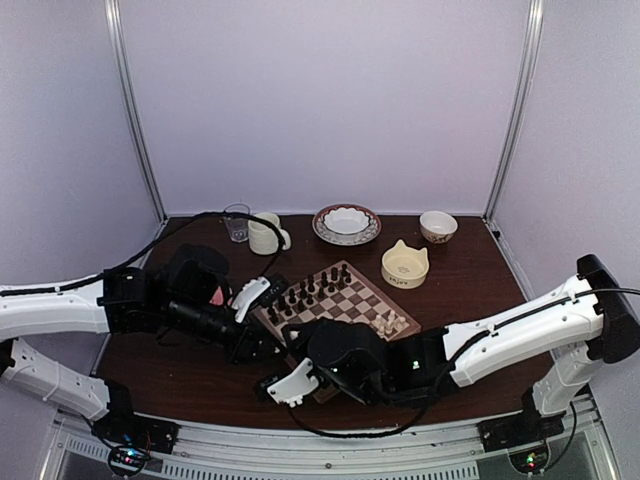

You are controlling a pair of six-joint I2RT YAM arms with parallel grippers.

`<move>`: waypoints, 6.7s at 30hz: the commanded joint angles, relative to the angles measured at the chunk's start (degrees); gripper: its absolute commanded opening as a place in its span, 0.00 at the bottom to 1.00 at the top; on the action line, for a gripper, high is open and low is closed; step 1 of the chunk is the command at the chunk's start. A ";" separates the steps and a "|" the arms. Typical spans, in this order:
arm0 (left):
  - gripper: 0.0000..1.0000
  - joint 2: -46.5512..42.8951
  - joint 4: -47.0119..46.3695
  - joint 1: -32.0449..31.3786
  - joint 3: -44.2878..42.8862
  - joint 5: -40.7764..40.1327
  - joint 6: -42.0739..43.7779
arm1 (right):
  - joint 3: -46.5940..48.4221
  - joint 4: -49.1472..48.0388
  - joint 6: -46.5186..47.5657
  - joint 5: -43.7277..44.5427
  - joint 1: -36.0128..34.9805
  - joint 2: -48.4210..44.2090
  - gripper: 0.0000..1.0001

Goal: Set up the chess pieces on the board
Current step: Pass from the left arm to the right, then pass from the right arm to the left, then place the queen at d1.

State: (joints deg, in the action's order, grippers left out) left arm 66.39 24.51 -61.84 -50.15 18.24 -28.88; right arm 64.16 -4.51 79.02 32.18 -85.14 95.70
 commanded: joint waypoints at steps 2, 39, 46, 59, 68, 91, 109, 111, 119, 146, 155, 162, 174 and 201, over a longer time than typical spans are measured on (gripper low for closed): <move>0.27 -5.84 -2.96 -0.07 0.87 -5.37 0.23 | -0.69 1.84 -7.29 -2.75 0.67 -3.92 0.11; 0.57 -15.51 -49.76 -0.28 24.62 -10.38 8.02 | -15.93 -28.55 -86.19 -55.10 21.72 -6.11 0.00; 0.51 -12.27 -49.06 -0.27 22.91 -9.64 7.66 | -15.42 -28.22 -86.61 -55.39 21.46 -5.35 0.00; 0.45 -10.26 -50.18 -0.29 22.21 -9.00 7.04 | -13.12 -24.90 -84.96 -54.95 20.11 -3.61 0.00; 0.35 -9.12 -50.18 -0.26 21.63 -9.77 6.45 | -12.51 -24.05 -84.18 -54.76 19.41 -3.13 0.00; 0.00 -7.60 -49.44 -0.29 20.80 -10.18 6.47 | -12.30 -23.35 -83.11 -53.51 18.60 -3.15 0.10; 0.00 -10.04 -42.23 -0.29 19.59 -15.09 9.57 | -14.85 -13.30 -73.77 -52.21 19.87 -11.83 0.72; 0.00 -9.76 -41.38 -0.29 19.23 -15.93 9.95 | -15.72 -12.40 -73.51 -50.20 20.98 -14.36 0.72; 0.00 -0.04 -40.00 -0.27 14.18 -14.50 9.85 | -22.14 -13.40 -76.94 -34.82 26.32 -24.13 0.73; 0.00 35.11 -46.76 -4.27 -3.77 -11.85 11.25 | -28.45 -6.85 -94.70 -12.47 40.06 -36.63 0.83; 0.00 37.93 -47.81 -4.42 -4.98 -12.04 12.23 | -28.65 -7.59 -94.26 -13.60 40.06 -36.29 0.82; 0.00 39.75 -47.67 -4.38 -6.13 -11.67 12.40 | -28.74 -8.05 -94.05 -14.38 40.06 -35.93 0.82; 0.00 41.36 -46.81 -4.39 -7.54 -12.23 12.88 | -29.00 -8.73 -94.08 -15.57 40.06 -35.92 0.82; 0.00 42.67 -42.58 -4.39 -9.61 -15.13 14.01 | -29.30 -9.39 -93.88 -16.34 40.01 -35.93 0.83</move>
State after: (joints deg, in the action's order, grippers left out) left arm 108.12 -17.65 -65.84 -57.89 3.79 -15.92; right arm 35.35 -12.49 -14.98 16.45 -45.34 59.79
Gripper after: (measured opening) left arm 0.130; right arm 0.825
